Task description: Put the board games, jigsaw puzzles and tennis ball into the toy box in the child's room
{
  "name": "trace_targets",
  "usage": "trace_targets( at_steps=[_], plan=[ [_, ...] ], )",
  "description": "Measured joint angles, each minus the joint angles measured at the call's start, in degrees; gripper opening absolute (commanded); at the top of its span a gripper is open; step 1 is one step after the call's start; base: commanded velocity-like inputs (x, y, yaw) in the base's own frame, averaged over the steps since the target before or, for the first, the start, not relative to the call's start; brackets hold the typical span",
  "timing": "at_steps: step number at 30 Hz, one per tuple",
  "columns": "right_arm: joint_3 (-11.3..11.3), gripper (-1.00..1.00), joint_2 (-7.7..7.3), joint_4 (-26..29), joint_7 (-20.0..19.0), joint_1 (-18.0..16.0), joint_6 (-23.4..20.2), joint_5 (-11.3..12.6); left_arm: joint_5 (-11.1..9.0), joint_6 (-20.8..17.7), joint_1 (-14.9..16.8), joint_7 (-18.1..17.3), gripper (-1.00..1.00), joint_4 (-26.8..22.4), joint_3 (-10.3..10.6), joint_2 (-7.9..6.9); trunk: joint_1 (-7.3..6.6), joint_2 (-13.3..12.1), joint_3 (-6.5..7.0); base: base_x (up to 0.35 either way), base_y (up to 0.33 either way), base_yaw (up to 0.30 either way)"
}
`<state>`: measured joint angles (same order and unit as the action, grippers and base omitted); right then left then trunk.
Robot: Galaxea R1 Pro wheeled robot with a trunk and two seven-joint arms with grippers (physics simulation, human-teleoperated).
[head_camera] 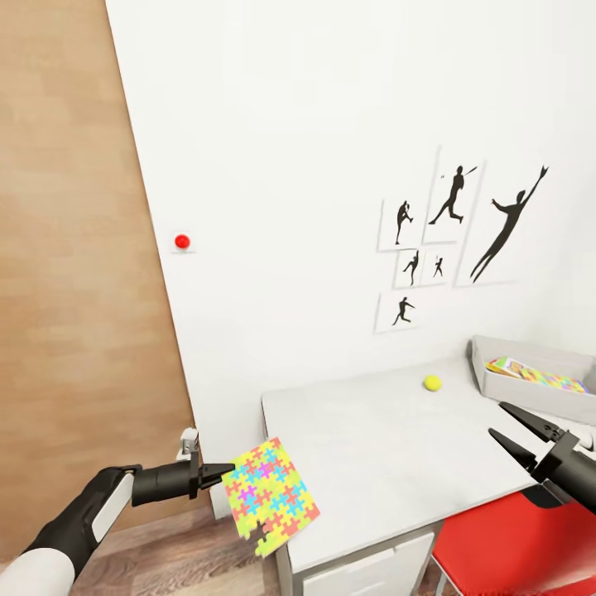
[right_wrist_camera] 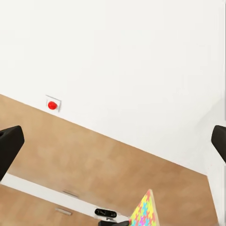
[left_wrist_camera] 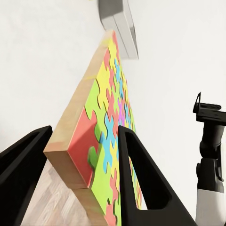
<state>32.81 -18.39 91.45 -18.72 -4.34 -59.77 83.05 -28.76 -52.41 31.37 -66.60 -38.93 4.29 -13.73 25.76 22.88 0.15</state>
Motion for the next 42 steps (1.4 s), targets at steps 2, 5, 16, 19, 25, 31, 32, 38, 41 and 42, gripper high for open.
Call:
trace_targets(
  at_steps=[2,5,16,19,25,31,32,38,41,42],
  plan=[
    [0.0,1.00,0.01,0.0,0.0,0.0,0.0,0.0,0.0,0.0,0.0,0.0,-1.00,0.0,0.0,0.02,0.00,0.0,0.08,0.000,0.000,-0.181],
    [-0.1,1.00,0.01,0.0,0.1,0.0,0.0,0.0,0.0,0.0,0.0,0.0,-1.00,0.0,0.0,0.06,0.00,0.0,0.13,0.000,0.000,-0.055],
    [-0.1,1.00,0.04,0.0,0.0,0.0,0.0,0.0,-0.2,0.0,0.0,0.0,-1.00,-0.1,0.0,0.08,0.00,0.0,0.14,0.000,0.000,-0.001],
    [-0.1,1.00,0.02,0.0,0.0,0.0,0.0,0.0,-0.5,-0.8,0.0,-0.1,-1.00,-2.8,0.2,0.03,0.00,0.0,0.14,0.000,0.000,0.000],
    [0.2,1.00,0.01,0.0,0.0,0.0,0.0,-0.1,-0.7,-6.6,-0.1,0.0,-1.00,-11.3,0.5,0.20,0.00,0.0,0.14,0.000,0.000,0.000],
    [0.9,1.00,0.00,0.0,0.0,0.0,0.0,-0.1,-0.8,-7.3,3.8,0.1,-1.00,-15.8,0.3,0.15,0.00,0.0,0.15,0.000,0.000,-0.001],
    [1.4,1.00,-0.04,0.0,0.0,0.0,0.0,-0.1,-0.8,-7.4,5.2,0.1,-1.00,-15.9,0.3,0.27,0.00,0.0,0.15,0.000,0.000,-0.101],
    [2.2,1.00,-0.08,0.0,0.0,0.0,0.0,-0.2,-0.1,-7.3,8.7,0.8,-1.00,-16.0,0.3,2.96,0.00,0.0,0.14,0.000,0.000,-0.234],
    [2.3,1.00,-0.10,0.0,0.0,0.0,0.0,-0.2,0.2,-7.3,9.4,2.1,-1.00,-16.0,0.4,5.71,0.00,0.0,0.14,0.000,0.000,-0.276],
    [2.5,1.00,-0.09,0.0,0.0,0.0,0.0,-0.2,0.3,-7.2,9.5,2.6,-1.00,-16.0,0.4,6.01,0.00,0.0,0.14,0.000,0.000,-0.278]
  ],
)
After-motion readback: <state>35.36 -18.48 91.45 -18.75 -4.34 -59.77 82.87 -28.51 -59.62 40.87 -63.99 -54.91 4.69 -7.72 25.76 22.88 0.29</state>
